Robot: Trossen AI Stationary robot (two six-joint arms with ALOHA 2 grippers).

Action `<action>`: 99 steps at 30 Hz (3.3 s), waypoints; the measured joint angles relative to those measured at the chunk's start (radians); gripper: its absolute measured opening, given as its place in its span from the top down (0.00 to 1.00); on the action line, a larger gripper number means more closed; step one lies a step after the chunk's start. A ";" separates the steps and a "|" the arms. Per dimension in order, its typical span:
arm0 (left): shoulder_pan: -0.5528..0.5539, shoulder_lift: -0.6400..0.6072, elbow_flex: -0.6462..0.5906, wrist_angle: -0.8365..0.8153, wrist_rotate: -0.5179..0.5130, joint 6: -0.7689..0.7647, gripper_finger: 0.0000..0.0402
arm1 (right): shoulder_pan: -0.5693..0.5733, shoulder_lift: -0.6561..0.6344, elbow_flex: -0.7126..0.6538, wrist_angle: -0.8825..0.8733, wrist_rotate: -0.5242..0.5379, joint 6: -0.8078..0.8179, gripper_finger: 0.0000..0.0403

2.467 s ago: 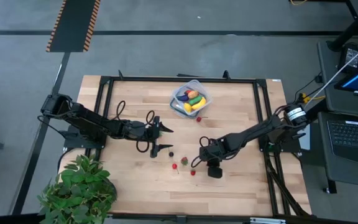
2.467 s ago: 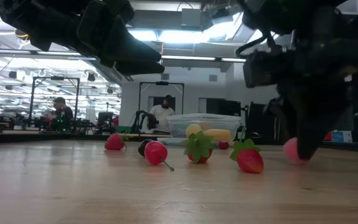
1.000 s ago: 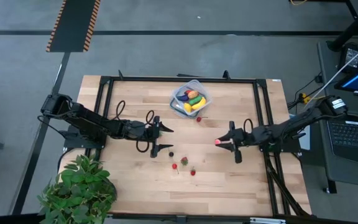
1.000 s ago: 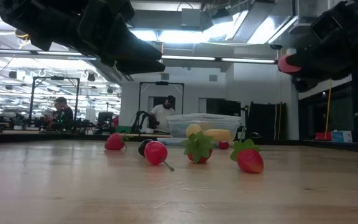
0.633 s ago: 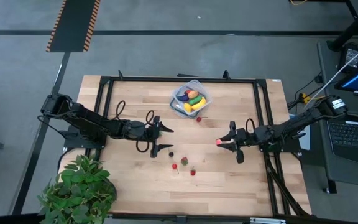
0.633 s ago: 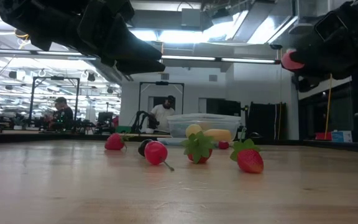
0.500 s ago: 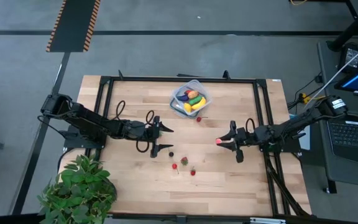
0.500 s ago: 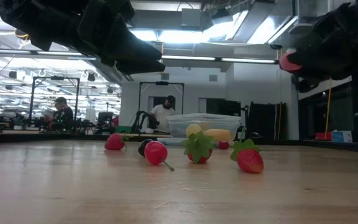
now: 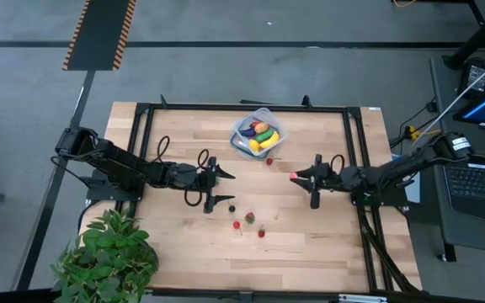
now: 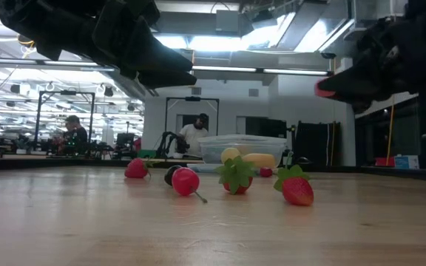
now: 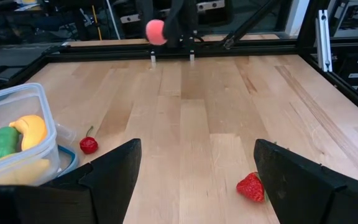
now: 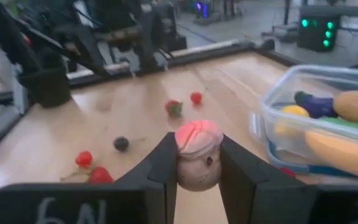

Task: Pick and placing Produce into tupperware
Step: Put the pink peach into the transparent container

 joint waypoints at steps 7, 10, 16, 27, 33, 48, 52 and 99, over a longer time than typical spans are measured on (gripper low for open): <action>0.004 0.000 0.000 0.000 -0.010 0.000 0.24 | -0.033 0.058 0.110 -0.150 0.044 -0.024 0.78; 0.013 0.000 0.000 0.000 -0.010 0.000 0.24 | -0.056 0.106 0.150 -0.158 0.086 -0.070 0.78; 0.023 0.000 -0.001 0.000 -0.010 0.000 0.24 | -0.103 0.197 0.207 -0.160 0.138 -0.103 0.78; 0.024 0.000 -0.001 -0.003 -0.009 0.001 0.24 | -0.146 0.319 0.272 -0.143 0.141 -0.102 0.78; 0.024 0.000 -0.001 -0.005 -0.009 0.001 0.24 | -0.210 0.350 0.334 -0.148 0.030 -0.161 0.78; 0.024 0.000 -0.001 -0.009 -0.009 0.000 0.24 | -0.541 0.455 0.600 -0.497 -0.503 -0.261 0.79; 0.024 0.000 -0.001 -0.010 -0.009 0.001 0.24 | -0.603 0.511 0.738 -0.679 -0.594 -0.326 0.79; 0.047 0.000 -0.001 -0.016 -0.014 0.000 0.24 | -0.784 1.019 1.393 -1.506 -0.812 -0.543 0.71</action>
